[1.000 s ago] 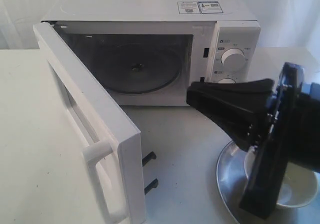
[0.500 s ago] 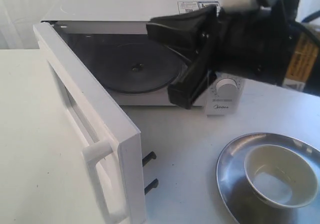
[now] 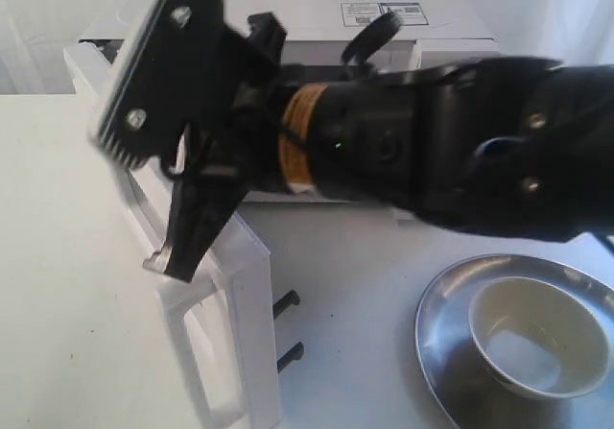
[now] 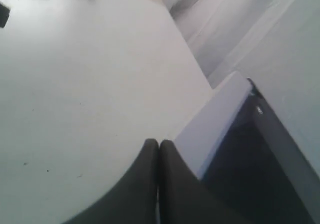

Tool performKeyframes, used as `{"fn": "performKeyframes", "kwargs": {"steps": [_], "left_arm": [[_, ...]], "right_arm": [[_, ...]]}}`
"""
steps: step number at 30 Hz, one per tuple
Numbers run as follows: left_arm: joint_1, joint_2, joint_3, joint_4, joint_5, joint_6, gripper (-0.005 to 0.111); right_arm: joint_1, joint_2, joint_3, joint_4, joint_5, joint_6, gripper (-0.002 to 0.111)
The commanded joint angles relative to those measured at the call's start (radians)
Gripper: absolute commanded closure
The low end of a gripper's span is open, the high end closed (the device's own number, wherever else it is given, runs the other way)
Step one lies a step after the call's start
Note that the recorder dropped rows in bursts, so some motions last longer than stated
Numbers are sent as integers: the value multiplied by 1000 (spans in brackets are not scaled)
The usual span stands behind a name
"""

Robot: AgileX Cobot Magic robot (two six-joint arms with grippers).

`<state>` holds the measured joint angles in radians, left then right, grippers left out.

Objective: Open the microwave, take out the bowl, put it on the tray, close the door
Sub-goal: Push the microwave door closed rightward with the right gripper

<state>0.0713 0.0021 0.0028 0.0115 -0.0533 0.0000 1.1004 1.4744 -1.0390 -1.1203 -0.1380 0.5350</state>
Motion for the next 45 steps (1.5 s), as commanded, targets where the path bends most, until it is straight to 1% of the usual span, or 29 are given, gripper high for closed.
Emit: {"fn": "performKeyframes", "kwargs": {"steps": [1, 3, 4, 6, 8, 9, 10, 11, 13, 15, 16, 19, 22, 25, 26, 27, 28, 30, 32, 33, 34, 37, 40, 42, 45], "left_arm": [[-2, -2, -3, -5, 1, 0, 107], [-2, -2, -3, -5, 1, 0, 107], [-2, -2, -3, -5, 1, 0, 107], [-2, -2, -3, -5, 1, 0, 107], [-2, -2, -3, -5, 1, 0, 107], [-2, -2, -3, -5, 1, 0, 107], [-2, -2, -3, -5, 1, 0, 107], [-2, -2, -3, -5, 1, 0, 107], [-2, -2, -3, -5, 1, 0, 107], [-2, -2, -3, -5, 1, 0, 107], [-2, -2, -3, -5, 1, 0, 107], [-2, -2, -3, -5, 1, 0, 107], [-2, -2, -3, -5, 1, 0, 107], [-2, -2, -3, -5, 1, 0, 107], [-2, -2, -3, -5, 1, 0, 107], [-2, -2, -3, -5, 1, 0, 107], [-2, -2, -3, -5, 1, 0, 107], [-2, -2, -3, -5, 1, 0, 107], [-2, -2, -3, -5, 1, 0, 107], [-2, -2, -3, -5, 1, 0, 107], [-2, -2, -3, -5, 1, 0, 107], [-2, -2, -3, -5, 1, 0, 107], [-2, -2, -3, -5, 1, 0, 107], [-2, -2, -3, -5, 1, 0, 107], [-2, -2, -3, -5, 1, 0, 107]], "right_arm": [[28, 46, -35, 1, 65, -91, 108], [28, 46, -45, -1, 114, -123, 108], [28, 44, -53, -3, 171, -156, 108], [24, 44, -79, -12, 351, -211, 108], [1, 57, -104, -95, 569, -204, 108], [-18, 65, -112, -159, 679, -164, 108], [-35, 74, -114, -222, 769, -108, 108], [-59, 82, -116, -318, 877, -5, 108], [-97, 87, -116, -506, 1086, 269, 108], [-114, 77, -116, -592, 1290, 572, 108], [-114, 67, -116, -592, 1359, 639, 108], [-94, 13, -110, -566, 1338, 667, 108], [-68, -38, -110, -536, 1225, 667, 108], [-51, -79, -110, -504, 1085, 667, 108], [-49, -90, -110, -465, 1014, 660, 108], [-49, -101, -108, -381, 918, 627, 108], [-49, -105, -104, -290, 830, 548, 108], [-49, -112, -80, -35, 576, 332, 108], [-34, -107, -46, 147, 362, 157, 108], [-20, -103, -28, 194, 261, 86, 108], [-1, -97, -14, 198, 180, 32, 108], [54, -86, 5, 179, 99, -78, 108], [85, -78, 5, 179, 62, -93, 108], [96, -61, 5, 168, 52, -93, 108], [111, -9, 5, 137, 109, -93, 108]]}}
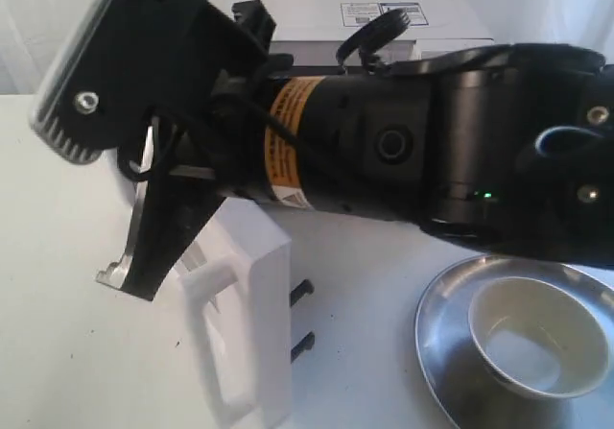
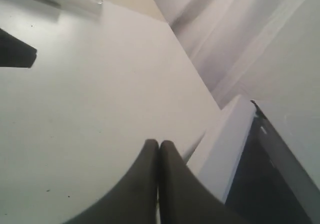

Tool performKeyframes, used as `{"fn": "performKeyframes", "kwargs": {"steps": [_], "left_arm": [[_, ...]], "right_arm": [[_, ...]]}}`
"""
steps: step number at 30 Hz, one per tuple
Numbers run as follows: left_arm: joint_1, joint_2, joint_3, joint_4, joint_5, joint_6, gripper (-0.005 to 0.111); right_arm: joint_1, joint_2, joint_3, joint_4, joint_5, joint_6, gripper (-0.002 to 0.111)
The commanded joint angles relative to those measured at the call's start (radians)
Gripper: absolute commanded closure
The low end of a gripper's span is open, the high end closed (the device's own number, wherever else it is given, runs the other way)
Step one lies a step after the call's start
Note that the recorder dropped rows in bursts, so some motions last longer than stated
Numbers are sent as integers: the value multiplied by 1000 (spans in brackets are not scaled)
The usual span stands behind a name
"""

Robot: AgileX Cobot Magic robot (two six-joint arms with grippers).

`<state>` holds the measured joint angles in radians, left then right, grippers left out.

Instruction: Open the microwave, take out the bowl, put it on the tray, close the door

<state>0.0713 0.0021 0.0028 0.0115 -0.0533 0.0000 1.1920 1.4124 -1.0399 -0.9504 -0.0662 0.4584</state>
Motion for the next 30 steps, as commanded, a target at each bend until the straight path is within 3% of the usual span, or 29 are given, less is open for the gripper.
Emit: {"fn": "performKeyframes", "kwargs": {"steps": [1, 6, 9, 11, 14, 16, 19, 26, 30], "left_arm": [[-2, -2, -3, -5, 1, 0, 107], [-2, -2, -3, -5, 1, 0, 107], [-2, -2, -3, -5, 1, 0, 107], [-2, -2, -3, -5, 1, 0, 107], [-2, -2, -3, -5, 1, 0, 107], [-2, -2, -3, -5, 1, 0, 107], [-2, -2, -3, -5, 1, 0, 107], [-2, -2, -3, -5, 1, 0, 107], [-2, -2, -3, -5, 1, 0, 107]], "right_arm": [[23, 78, 6, -39, 66, -16, 108], [25, 223, -1, -46, 147, -75, 108], [14, 246, -30, -99, 415, -94, 108], [-23, 234, -35, -228, 651, 5, 108], [-169, 226, -37, -553, 1053, 362, 108], [-227, 212, -55, -637, 1206, 595, 108], [-221, 156, -56, -659, 1159, 623, 108], [-92, -70, -20, -598, 700, 704, 108], [-16, -243, 69, -703, 631, 872, 108]]}}
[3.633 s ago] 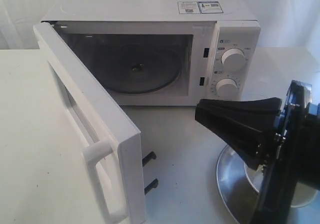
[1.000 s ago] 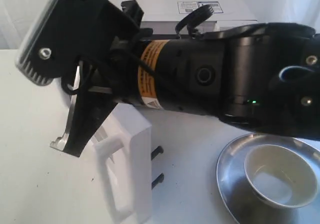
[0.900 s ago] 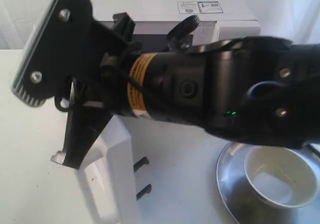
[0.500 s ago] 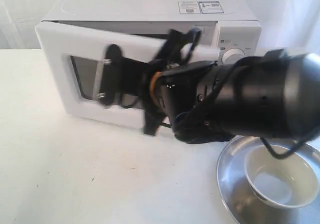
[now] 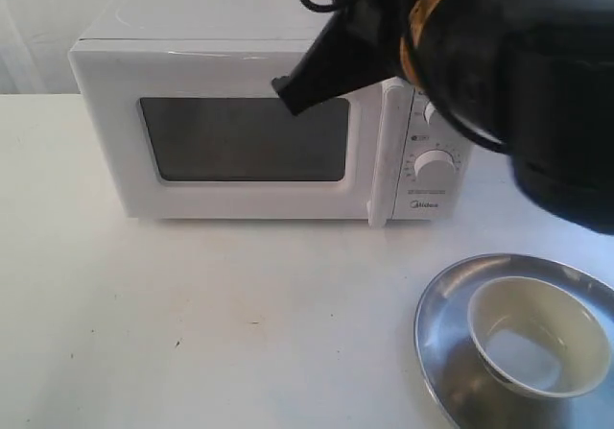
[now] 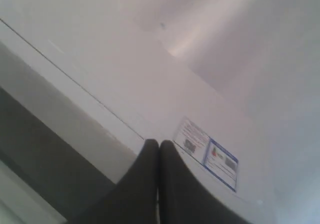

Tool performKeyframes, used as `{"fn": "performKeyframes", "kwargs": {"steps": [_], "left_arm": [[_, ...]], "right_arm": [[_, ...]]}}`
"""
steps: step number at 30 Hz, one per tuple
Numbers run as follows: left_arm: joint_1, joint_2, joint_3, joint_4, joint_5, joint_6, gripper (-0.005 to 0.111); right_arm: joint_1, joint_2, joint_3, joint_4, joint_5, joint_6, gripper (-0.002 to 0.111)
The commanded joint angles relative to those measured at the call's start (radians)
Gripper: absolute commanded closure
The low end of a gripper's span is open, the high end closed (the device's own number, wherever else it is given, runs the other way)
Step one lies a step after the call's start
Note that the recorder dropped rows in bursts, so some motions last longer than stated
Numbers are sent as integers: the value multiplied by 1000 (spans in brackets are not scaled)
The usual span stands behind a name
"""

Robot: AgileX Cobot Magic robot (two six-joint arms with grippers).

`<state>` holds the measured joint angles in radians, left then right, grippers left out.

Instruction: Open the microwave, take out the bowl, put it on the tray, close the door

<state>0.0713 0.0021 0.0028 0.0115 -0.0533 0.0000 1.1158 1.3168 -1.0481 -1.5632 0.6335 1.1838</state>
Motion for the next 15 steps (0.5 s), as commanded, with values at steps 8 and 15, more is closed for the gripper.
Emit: {"fn": "performKeyframes", "kwargs": {"steps": [8, 15], "left_arm": [[-2, -2, -3, -5, 1, 0, 107], [-2, -2, -3, -5, 1, 0, 107]], "right_arm": [[121, -664, 443, -113, -358, 358, 108], [121, -821, 503, -53, -525, 564, 108]]}}
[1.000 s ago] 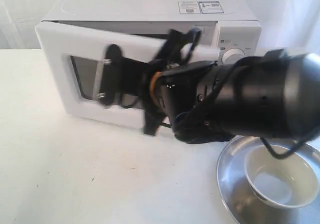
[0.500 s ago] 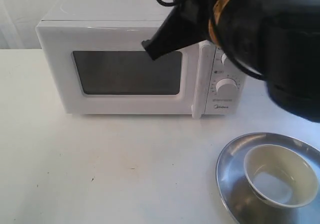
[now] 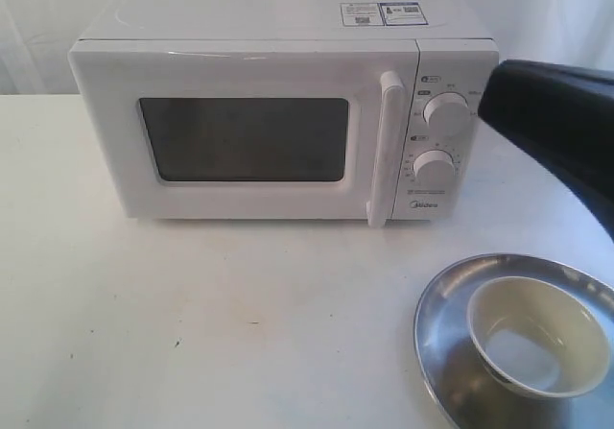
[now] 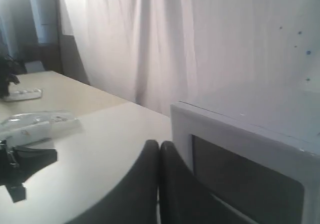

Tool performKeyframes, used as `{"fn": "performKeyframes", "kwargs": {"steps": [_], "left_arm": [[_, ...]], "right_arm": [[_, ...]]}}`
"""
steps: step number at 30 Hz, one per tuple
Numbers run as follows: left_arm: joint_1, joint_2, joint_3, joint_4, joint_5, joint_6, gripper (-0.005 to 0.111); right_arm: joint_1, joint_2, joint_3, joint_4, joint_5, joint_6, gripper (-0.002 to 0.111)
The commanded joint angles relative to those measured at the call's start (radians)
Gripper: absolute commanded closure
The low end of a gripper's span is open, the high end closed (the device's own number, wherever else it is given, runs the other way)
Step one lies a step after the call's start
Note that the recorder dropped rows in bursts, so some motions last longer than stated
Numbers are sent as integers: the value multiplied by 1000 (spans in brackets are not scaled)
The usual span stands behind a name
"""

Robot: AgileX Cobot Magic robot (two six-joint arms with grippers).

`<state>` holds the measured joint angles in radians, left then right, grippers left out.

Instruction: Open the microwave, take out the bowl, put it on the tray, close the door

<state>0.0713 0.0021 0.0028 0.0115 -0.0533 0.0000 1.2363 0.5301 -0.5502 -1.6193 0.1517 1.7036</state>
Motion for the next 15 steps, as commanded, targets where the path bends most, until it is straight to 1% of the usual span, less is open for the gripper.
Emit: {"fn": "performKeyframes", "kwargs": {"steps": [1, 6, 7, 10, 11, 12, 13, 15], "left_arm": [[-2, -2, -3, -5, 1, 0, 107], [-2, -2, -3, -5, 1, 0, 107], [-2, -2, -3, -5, 1, 0, 107], [-2, -2, -3, -5, 1, 0, 107], [-2, -2, -3, -5, 1, 0, 107], [-2, -2, -3, -5, 1, 0, 107], [-2, -2, -3, -5, 1, 0, 107], [-2, -2, -3, -5, 1, 0, 107]], "right_arm": [[0, -47, 5, 3, -36, 44, 108], [0, -83, 0, -6, 16, 45, 108], [0, -86, 14, -6, 77, 21, 108], [-7, -93, 80, 1, 184, -36, 108], [-35, -116, 116, 13, 215, -33, 108], [-118, -162, 189, 13, 218, -6, 108], [-164, -187, 229, 11, 218, 13, 108], [-303, -261, 308, 4, 181, 36, 108]]}}
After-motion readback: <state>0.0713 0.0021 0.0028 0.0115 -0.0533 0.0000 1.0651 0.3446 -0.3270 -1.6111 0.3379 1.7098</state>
